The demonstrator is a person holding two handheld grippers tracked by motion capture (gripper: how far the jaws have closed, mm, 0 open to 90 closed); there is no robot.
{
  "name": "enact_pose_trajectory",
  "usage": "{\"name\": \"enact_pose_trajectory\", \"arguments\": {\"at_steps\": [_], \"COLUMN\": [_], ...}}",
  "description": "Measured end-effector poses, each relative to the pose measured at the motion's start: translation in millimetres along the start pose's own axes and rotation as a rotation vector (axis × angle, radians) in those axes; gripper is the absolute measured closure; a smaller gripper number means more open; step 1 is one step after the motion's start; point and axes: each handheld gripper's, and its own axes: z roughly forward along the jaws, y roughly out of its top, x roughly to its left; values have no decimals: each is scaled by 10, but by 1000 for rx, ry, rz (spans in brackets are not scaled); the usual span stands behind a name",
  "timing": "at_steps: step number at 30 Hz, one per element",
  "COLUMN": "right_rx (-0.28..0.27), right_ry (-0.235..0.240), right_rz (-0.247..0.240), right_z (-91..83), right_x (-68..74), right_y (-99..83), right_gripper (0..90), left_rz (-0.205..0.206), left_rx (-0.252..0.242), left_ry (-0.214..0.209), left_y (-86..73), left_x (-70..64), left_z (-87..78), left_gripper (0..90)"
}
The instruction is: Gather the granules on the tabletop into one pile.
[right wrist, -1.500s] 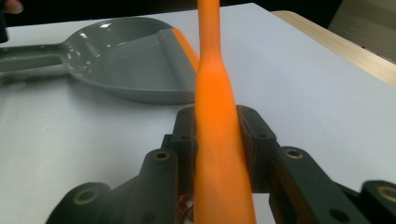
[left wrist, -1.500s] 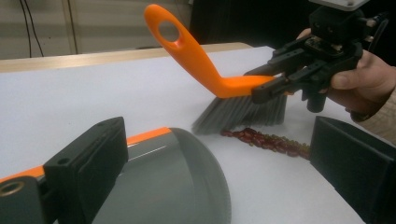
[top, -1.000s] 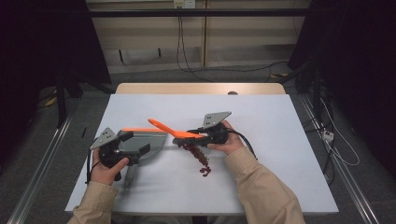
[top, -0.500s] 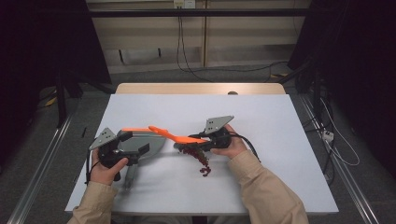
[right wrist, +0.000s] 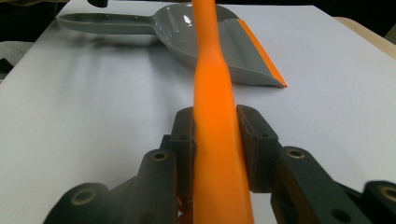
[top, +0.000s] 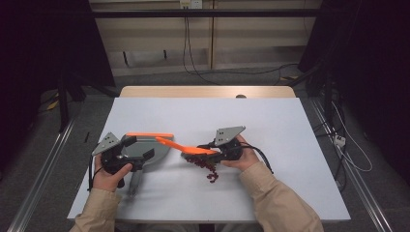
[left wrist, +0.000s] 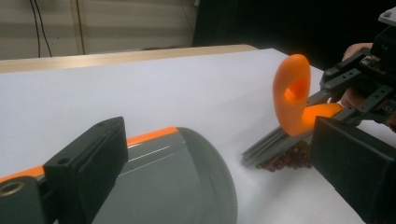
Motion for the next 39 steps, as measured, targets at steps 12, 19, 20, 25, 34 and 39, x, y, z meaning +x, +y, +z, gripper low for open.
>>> {"name": "enact_pose_trajectory", "arguments": {"at_steps": [12,19,20,25,34,39], "right_rx": [-2,3,1,-6,-35,-55], "right_ry": [10,9,8,-15,-57,-81], "right_rz": [-6,-2,2,19,98,119], "right_z": [-60,-86,-89,-91,-105,-147], "right_x": [119,167,168,154,25,-25], "right_y": [-23,-23,-21,-13,-18,6], "right_gripper": [701,702,702,705,711,712], "left_rz": [2,4,3,-2,2,2], "left_rx": [1,4,3,4,8,8], "left_ry": [-1,-1,-1,-3,-4,-3], "left_y": [0,-3,-3,-6,-8,-8], "left_x": [-9,-8,-8,-10,-9,-10], "left_z": [1,5,6,10,20,21], "left_gripper": [49,49,49,48,49,49]}}
